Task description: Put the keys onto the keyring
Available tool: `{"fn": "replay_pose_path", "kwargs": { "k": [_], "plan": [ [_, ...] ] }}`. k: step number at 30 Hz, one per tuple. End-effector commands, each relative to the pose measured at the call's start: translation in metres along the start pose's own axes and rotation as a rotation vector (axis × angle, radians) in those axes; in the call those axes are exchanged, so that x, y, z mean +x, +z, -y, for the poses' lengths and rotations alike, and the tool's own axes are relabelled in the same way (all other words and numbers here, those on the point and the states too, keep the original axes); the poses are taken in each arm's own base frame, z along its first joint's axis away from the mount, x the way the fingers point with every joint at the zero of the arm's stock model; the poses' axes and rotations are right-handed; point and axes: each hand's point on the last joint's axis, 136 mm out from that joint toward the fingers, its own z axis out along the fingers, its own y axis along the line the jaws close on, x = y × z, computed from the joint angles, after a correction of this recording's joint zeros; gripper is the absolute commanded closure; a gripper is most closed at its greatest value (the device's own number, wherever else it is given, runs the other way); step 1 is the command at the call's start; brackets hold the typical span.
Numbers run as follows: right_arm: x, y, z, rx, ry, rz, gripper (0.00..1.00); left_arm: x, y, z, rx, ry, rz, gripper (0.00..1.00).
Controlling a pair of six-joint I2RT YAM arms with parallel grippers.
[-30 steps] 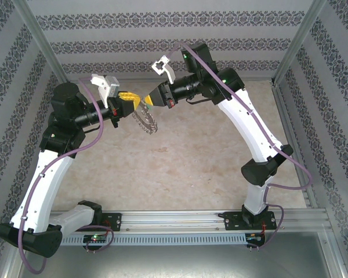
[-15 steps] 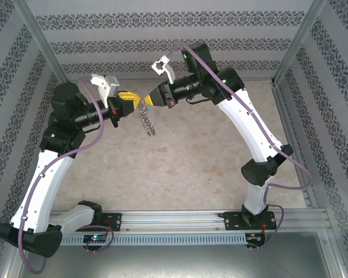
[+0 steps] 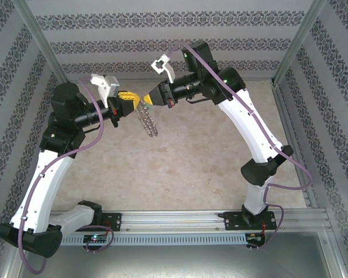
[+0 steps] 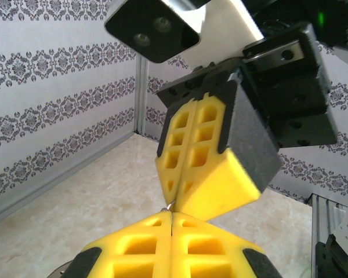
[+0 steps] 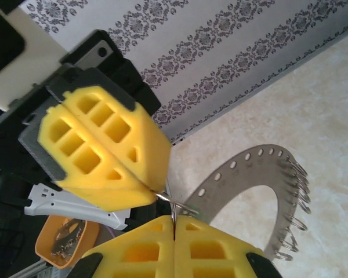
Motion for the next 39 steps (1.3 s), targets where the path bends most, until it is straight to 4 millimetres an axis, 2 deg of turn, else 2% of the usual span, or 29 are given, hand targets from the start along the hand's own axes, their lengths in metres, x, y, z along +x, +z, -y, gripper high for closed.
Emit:
{"fn": "replay_pose_path", "kwargs": {
  "k": [1,5,10,23,28,33,36,39],
  "plan": [
    [-0.004,0.000,-0.015,-0.041,-0.051,0.004,1.00,-0.020,-0.007,0.012,0.020,0.070,0.045,1.00],
    [-0.003,0.000,-0.015,-0.039,-0.057,0.000,1.00,-0.022,-0.007,0.013,0.020,0.073,0.047,1.00],
    [0.002,-0.002,-0.007,-0.005,-0.033,-0.015,1.00,-0.020,-0.007,0.013,0.021,0.072,0.043,1.00],
    [0.008,-0.018,0.000,0.042,-0.011,0.017,1.00,-0.020,-0.008,0.013,0.015,0.078,0.040,1.00],
    [0.007,-0.026,0.018,0.091,0.037,0.056,1.00,-0.019,-0.008,0.013,0.016,0.076,0.039,1.00],
    [0.009,-0.017,0.026,0.088,0.064,0.035,1.00,-0.019,-0.006,0.012,0.014,0.071,0.038,1.00],
    [0.013,-0.014,0.031,0.102,0.073,0.021,1.00,-0.012,-0.004,0.009,0.006,0.060,0.015,1.00],
    [0.023,-0.018,0.046,0.148,0.108,0.022,1.00,0.002,-0.001,0.005,-0.005,0.031,-0.023,1.00]
  ]
}}
